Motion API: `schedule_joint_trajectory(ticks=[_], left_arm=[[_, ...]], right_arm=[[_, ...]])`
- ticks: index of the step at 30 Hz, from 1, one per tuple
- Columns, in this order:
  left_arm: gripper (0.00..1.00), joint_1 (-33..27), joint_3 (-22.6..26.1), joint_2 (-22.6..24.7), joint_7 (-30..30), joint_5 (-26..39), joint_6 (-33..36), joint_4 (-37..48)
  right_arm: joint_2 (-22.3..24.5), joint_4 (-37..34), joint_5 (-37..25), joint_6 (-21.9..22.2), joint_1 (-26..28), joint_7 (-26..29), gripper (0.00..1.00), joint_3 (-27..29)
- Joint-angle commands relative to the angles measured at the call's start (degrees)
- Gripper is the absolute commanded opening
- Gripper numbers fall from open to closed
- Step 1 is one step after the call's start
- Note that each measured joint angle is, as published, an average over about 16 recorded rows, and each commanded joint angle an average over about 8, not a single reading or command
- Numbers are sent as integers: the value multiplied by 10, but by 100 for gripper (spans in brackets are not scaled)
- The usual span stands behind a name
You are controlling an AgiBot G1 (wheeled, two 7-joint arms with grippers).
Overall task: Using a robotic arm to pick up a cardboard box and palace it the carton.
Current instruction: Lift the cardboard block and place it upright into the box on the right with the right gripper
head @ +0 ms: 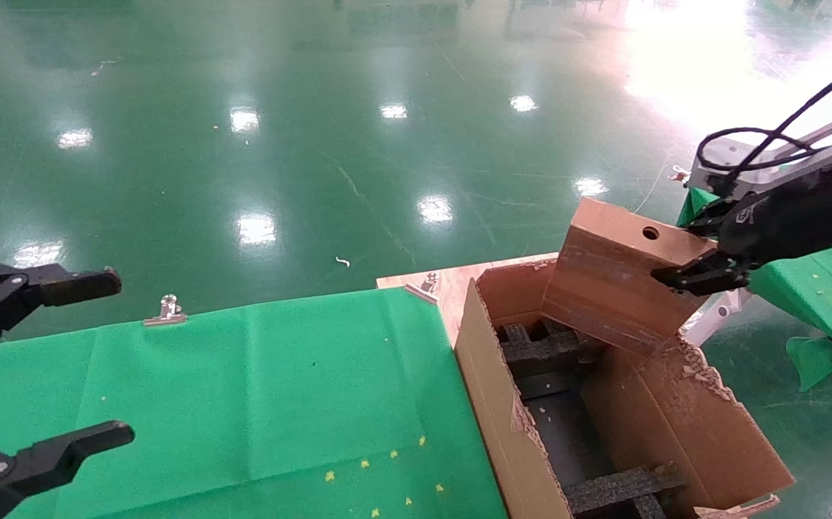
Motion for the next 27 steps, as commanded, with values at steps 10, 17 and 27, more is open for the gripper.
schedule_joint_trajectory(ticks=[10, 17, 27], left_arm=[[100, 0, 0, 0, 0, 0, 0, 0], [100, 0, 0, 0, 0, 0, 0, 0], [100, 0, 0, 0, 0, 0, 0, 0]], right_arm=[[70, 160, -48, 66, -35, 298, 0, -28], [104, 237, -101, 100, -37, 445, 0, -38], [107, 242, -105, 111, -39, 471, 0, -39]])
